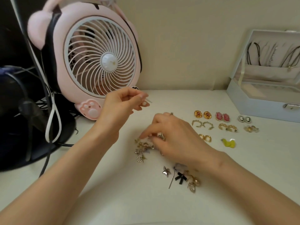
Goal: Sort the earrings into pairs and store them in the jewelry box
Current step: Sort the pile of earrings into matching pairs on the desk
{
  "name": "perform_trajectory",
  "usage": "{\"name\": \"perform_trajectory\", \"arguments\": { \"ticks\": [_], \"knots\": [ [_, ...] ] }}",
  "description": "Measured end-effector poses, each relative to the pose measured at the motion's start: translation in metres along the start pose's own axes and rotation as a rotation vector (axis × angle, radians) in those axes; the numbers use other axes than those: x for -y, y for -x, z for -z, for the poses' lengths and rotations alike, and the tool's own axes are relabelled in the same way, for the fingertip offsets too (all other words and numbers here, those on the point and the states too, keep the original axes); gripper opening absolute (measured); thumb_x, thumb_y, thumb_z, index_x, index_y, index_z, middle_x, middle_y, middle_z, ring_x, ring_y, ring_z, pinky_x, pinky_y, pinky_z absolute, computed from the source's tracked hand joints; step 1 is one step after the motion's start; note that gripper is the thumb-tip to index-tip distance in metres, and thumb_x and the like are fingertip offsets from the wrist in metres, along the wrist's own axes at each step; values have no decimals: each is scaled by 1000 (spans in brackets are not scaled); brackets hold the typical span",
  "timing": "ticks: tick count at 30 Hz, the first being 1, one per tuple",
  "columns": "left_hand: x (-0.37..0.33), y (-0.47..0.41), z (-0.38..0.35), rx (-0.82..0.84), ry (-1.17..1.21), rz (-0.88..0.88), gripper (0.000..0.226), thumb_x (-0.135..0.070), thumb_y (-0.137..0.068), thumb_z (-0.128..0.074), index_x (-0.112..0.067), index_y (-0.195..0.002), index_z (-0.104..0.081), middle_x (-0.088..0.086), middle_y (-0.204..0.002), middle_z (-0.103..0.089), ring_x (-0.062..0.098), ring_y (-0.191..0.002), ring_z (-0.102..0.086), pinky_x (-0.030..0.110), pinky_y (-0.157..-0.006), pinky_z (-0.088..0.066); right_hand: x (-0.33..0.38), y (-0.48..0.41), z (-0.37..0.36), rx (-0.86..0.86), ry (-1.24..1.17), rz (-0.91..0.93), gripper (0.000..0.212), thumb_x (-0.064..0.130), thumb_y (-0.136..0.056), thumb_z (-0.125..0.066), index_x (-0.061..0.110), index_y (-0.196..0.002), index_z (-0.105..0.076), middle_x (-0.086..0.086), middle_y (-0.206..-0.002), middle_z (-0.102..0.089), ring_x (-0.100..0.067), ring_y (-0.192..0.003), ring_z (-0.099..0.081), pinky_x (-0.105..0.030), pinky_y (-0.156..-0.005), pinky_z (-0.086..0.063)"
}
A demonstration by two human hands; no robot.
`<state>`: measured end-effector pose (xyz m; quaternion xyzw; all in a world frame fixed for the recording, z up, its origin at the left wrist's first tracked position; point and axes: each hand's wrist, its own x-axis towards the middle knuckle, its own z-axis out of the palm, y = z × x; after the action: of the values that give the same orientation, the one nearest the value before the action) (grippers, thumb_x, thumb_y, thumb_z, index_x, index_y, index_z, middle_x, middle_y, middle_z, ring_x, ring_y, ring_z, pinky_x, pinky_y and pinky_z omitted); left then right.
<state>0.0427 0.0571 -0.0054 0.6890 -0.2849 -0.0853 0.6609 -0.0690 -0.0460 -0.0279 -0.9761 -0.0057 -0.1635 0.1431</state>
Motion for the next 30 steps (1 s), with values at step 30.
{"name": "perform_trajectory", "arguments": {
  "ticks": [30],
  "knots": [
    [-21,44,-95,624,-479,-323,7,-23,-85,-65,-21,-87,-71,-11,-72,-69,0,-63,-56,11,-58,-42,-91,125,81,-350,-548,-641,9,9,-70,-78,9,-66,-70,-7,-65,-71,-5,-56,-59,-12,-52,-41]
  ]
}}
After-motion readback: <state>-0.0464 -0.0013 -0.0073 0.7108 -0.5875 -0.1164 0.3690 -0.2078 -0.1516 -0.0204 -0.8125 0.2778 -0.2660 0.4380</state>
